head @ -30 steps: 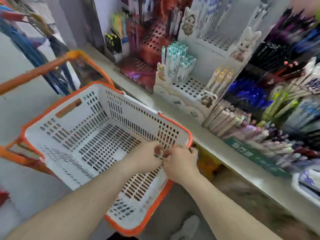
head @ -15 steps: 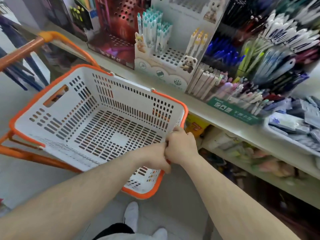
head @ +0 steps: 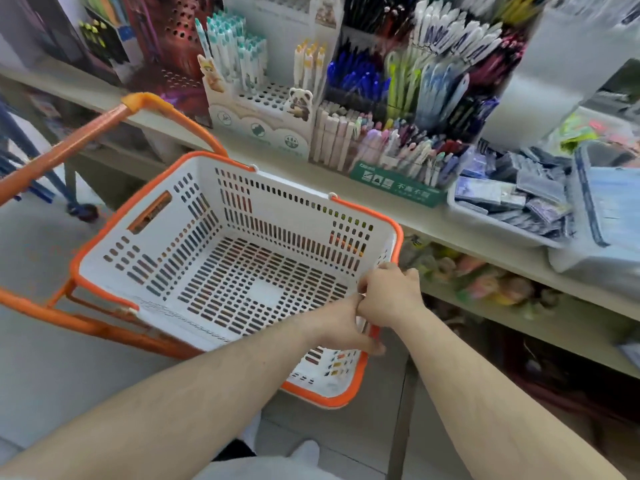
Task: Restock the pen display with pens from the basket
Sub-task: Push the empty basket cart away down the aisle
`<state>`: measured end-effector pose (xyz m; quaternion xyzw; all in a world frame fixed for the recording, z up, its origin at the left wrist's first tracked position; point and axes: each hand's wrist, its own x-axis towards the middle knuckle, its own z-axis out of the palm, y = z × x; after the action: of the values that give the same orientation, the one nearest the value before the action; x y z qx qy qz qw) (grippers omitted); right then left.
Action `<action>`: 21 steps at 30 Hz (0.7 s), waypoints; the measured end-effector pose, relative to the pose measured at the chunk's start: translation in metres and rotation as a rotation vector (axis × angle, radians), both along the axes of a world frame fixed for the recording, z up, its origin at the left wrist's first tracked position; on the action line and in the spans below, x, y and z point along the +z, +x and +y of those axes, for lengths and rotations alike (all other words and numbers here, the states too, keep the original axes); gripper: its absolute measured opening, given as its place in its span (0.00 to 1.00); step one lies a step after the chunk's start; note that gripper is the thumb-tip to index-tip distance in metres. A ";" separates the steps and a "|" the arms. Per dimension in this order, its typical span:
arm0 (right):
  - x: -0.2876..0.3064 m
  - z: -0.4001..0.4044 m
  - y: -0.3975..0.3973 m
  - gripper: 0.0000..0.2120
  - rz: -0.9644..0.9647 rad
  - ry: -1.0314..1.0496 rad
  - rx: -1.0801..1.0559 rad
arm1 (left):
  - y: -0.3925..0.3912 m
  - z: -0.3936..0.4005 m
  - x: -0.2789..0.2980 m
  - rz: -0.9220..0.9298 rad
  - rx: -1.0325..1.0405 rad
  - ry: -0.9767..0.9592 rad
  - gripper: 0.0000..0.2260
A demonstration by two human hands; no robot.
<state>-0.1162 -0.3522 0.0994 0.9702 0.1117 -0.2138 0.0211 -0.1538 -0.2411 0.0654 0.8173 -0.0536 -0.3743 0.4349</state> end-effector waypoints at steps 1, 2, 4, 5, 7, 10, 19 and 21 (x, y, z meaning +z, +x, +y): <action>0.000 -0.009 -0.002 0.07 0.002 -0.002 -0.048 | -0.004 -0.009 0.005 -0.006 0.001 -0.016 0.31; 0.001 -0.016 -0.003 0.05 -0.006 0.001 -0.098 | -0.006 -0.015 0.010 -0.021 0.000 -0.034 0.33; 0.003 -0.025 -0.004 0.04 -0.046 0.026 -0.188 | -0.004 -0.020 0.021 -0.066 0.012 -0.040 0.34; 0.005 -0.026 -0.004 0.05 -0.063 0.049 -0.224 | -0.002 -0.020 0.029 -0.090 0.022 -0.038 0.34; 0.010 -0.020 -0.003 0.07 -0.065 0.144 -0.290 | 0.002 -0.013 0.041 -0.140 0.042 -0.018 0.34; 0.021 0.004 -0.005 0.05 -0.070 0.356 -0.381 | 0.005 0.009 0.062 -0.235 0.047 0.034 0.29; 0.032 0.126 -0.004 0.15 0.106 0.848 -0.448 | 0.034 0.147 0.093 -0.503 -0.021 0.468 0.28; 0.034 0.157 -0.003 0.11 0.188 0.935 -0.540 | 0.044 0.174 0.098 -0.570 -0.076 0.543 0.26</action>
<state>-0.1193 -0.1955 0.1334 0.8471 -0.0568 -0.2251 -0.4780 -0.1102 -0.0675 0.1631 0.9711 -0.1016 -0.1489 0.1565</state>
